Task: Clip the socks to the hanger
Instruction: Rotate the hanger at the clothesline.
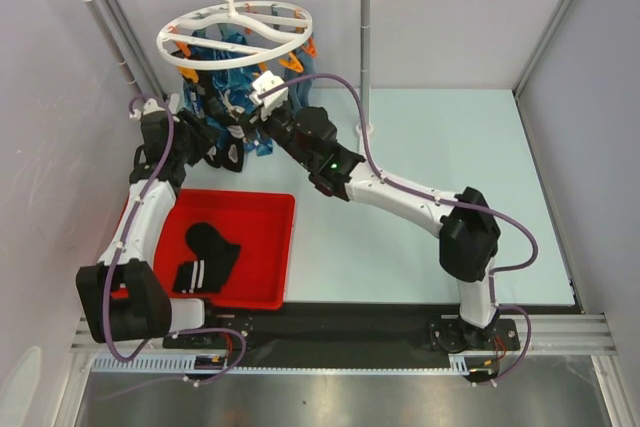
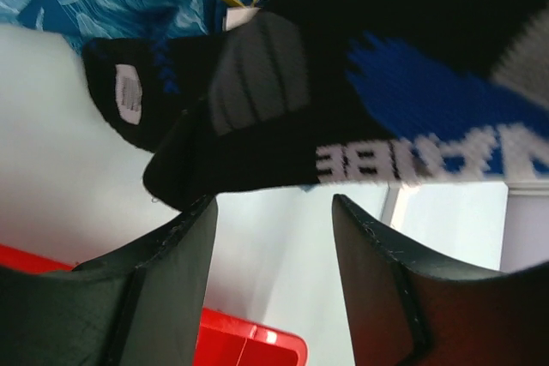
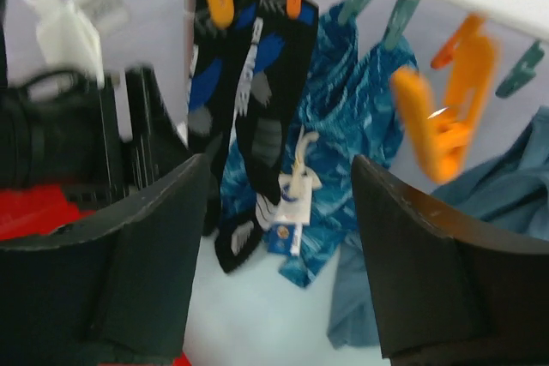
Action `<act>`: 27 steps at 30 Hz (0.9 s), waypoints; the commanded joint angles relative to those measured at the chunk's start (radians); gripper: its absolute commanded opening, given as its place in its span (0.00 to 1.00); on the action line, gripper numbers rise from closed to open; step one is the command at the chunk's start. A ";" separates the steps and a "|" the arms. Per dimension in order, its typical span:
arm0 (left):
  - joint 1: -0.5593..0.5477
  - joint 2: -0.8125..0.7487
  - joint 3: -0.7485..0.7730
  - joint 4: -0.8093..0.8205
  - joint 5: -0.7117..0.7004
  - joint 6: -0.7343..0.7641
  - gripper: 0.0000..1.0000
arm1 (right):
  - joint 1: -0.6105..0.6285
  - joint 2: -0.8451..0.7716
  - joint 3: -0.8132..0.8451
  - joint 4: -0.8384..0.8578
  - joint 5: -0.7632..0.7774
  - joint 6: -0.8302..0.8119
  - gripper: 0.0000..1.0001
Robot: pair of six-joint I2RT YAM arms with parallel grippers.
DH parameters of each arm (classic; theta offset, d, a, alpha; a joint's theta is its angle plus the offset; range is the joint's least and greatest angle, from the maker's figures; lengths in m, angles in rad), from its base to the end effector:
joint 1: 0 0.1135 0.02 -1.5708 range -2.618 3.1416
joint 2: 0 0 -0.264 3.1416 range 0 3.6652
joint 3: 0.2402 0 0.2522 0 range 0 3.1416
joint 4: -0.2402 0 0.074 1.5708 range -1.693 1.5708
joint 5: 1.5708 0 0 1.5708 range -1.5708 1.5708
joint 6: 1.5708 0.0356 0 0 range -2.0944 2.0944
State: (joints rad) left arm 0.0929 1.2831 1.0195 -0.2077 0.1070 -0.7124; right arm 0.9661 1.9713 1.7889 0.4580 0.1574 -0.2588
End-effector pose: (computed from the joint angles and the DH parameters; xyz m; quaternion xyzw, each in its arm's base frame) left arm 0.2938 0.0236 0.3111 -0.3079 0.7943 -0.2025 0.4830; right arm 0.2773 0.3915 0.4009 -0.2944 0.5281 0.2309 0.7623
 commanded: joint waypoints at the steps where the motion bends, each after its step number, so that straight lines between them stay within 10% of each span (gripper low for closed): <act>1: 0.016 0.025 0.068 0.047 -0.024 0.041 0.62 | -0.032 -0.150 -0.087 -0.037 -0.068 0.024 0.73; 17: 0.024 0.058 0.100 0.071 0.023 0.039 0.61 | -0.443 -0.275 -0.212 0.069 -1.086 0.149 0.73; 27: 0.025 -0.004 0.051 0.077 0.040 0.042 0.61 | -0.446 -0.141 -0.123 0.226 -1.178 0.162 0.73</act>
State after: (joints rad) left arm 0.1081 1.3266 1.0832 -0.1730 0.1326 -0.6876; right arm 0.5095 1.8187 1.5837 0.5827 -0.9699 -0.1043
